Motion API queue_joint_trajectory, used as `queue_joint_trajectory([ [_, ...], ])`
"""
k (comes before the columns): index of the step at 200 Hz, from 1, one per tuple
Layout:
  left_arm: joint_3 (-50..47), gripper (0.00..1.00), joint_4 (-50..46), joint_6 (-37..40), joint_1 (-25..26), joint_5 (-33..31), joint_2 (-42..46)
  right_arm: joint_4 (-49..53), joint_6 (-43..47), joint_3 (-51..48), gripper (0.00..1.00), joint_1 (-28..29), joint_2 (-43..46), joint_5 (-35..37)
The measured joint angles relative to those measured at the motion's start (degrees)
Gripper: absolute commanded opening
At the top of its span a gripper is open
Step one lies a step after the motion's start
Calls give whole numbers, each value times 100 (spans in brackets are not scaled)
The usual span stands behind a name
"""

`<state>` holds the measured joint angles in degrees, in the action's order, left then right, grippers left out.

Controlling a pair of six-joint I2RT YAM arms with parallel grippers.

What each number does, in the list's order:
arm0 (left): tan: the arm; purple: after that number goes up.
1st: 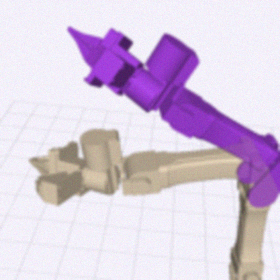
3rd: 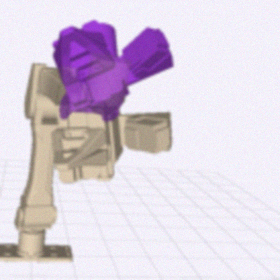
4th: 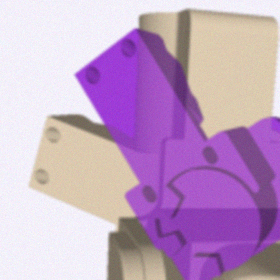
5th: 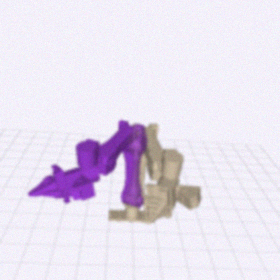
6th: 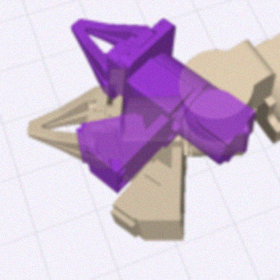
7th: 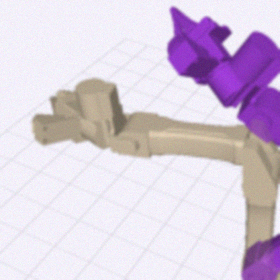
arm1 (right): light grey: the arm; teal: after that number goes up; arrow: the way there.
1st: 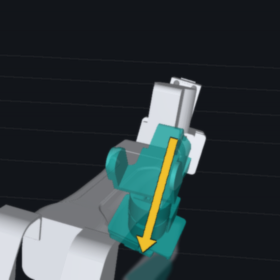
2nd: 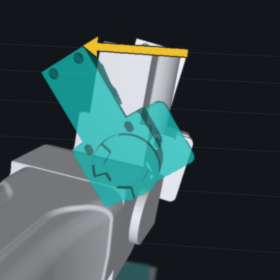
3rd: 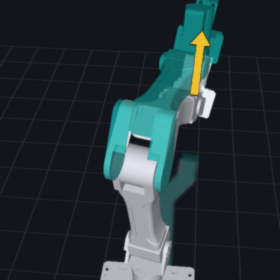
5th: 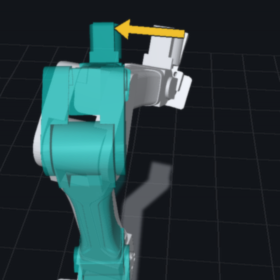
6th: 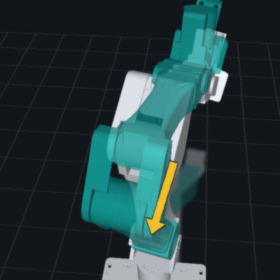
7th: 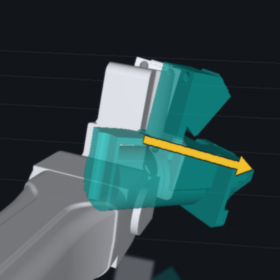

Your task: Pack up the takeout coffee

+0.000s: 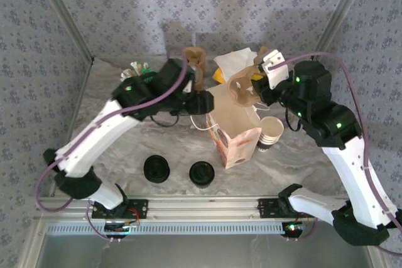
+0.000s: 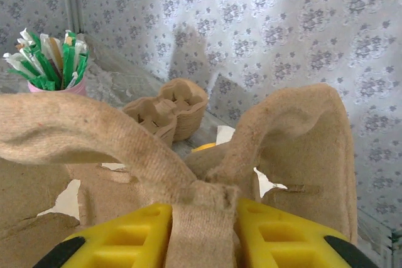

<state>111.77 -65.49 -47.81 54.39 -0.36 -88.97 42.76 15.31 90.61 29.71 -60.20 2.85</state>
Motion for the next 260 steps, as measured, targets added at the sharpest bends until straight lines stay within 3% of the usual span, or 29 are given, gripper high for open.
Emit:
queue_joint_trajectory([
  [35, -42, 70, 15, -278, 0, 103, -466, 76, -55, -20, 29, -24, 212, 33],
  [62, -254, 66, 127, -396, -70, 125, -529, 116, -55, -46, 29, -26, 319, 39],
  [113, -514, 36, 446, -511, -295, 249, -916, 229, -50, -48, 30, -61, 367, 39],
  [161, 481, 16, 129, -2, -341, 111, -1528, 258, -52, -70, 30, -87, 433, 39],
  [260, 1432, 18, -365, 1606, -684, 295, -1740, 507, -94, -20, 31, -98, 435, 39],
])
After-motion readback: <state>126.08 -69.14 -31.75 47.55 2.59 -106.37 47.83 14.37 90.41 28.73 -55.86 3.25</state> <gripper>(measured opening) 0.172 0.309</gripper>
